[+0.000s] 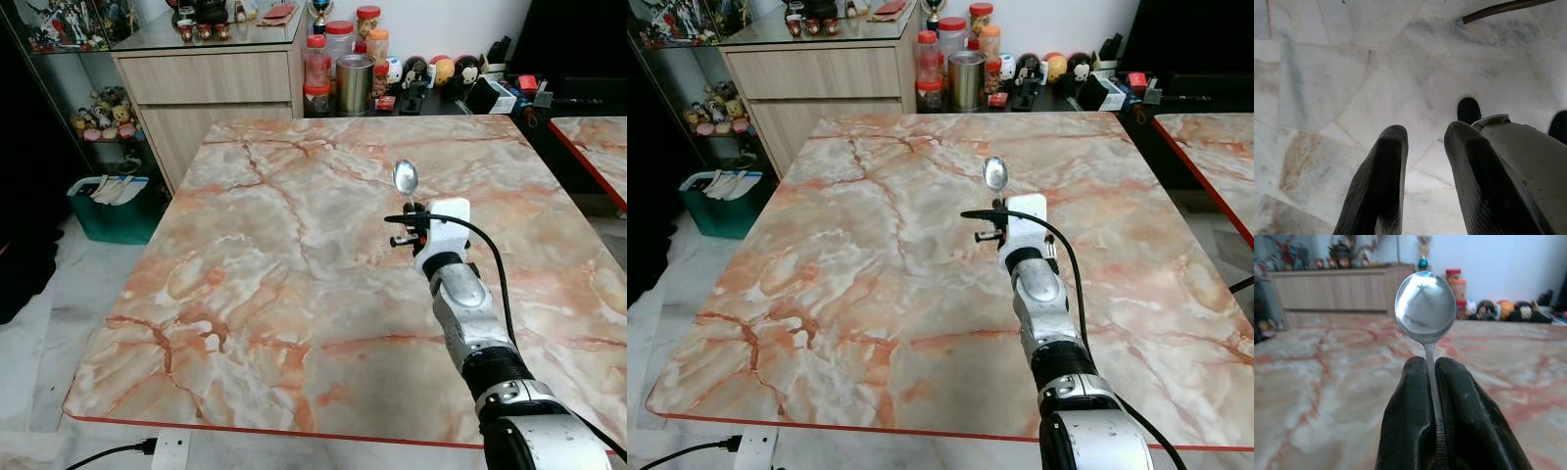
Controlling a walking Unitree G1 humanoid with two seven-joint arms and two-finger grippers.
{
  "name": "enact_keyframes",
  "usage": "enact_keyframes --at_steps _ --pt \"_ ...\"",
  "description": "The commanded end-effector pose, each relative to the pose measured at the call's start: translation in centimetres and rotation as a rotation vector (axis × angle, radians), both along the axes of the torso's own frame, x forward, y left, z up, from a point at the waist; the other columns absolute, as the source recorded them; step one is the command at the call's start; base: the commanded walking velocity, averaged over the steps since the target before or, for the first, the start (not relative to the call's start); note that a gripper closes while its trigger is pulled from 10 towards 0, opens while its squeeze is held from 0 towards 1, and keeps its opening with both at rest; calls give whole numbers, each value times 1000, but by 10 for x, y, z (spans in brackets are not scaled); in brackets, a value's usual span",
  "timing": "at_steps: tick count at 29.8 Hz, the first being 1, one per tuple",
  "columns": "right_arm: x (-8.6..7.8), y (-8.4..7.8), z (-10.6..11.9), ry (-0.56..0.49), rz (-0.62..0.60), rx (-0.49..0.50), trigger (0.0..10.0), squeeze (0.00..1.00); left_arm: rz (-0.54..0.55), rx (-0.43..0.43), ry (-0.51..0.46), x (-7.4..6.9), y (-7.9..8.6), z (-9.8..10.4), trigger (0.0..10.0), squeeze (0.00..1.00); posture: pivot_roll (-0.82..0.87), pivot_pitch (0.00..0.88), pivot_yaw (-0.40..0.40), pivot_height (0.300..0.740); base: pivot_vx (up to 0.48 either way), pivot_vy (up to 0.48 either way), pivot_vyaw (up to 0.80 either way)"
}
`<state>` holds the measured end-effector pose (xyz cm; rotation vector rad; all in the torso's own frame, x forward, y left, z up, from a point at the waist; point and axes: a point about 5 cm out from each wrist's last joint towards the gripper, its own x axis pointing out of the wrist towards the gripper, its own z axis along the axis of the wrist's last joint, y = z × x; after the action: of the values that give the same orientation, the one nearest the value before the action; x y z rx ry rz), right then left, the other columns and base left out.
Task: Setting the table
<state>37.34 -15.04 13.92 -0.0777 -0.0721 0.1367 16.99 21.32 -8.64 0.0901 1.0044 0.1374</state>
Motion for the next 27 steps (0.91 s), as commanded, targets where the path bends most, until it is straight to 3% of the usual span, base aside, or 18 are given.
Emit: enact_keyframes --at_steps 1,5,27 --pt "4 10 20 -74 34 6 10000 0 -21 31 15 -4 4 -1 10000 0 -35 0 37 740 0 -480 0" --pt "4 18 19 -73 54 -15 10000 0 -12 31 23 -7 4 -2 10000 0 -36 0 35 740 0 -480 0" --pt "3 18 27 -98 52 -8 10000 0 -9 30 19 -5 2 -2 10000 0 -37 0 31 740 0 -480 0"
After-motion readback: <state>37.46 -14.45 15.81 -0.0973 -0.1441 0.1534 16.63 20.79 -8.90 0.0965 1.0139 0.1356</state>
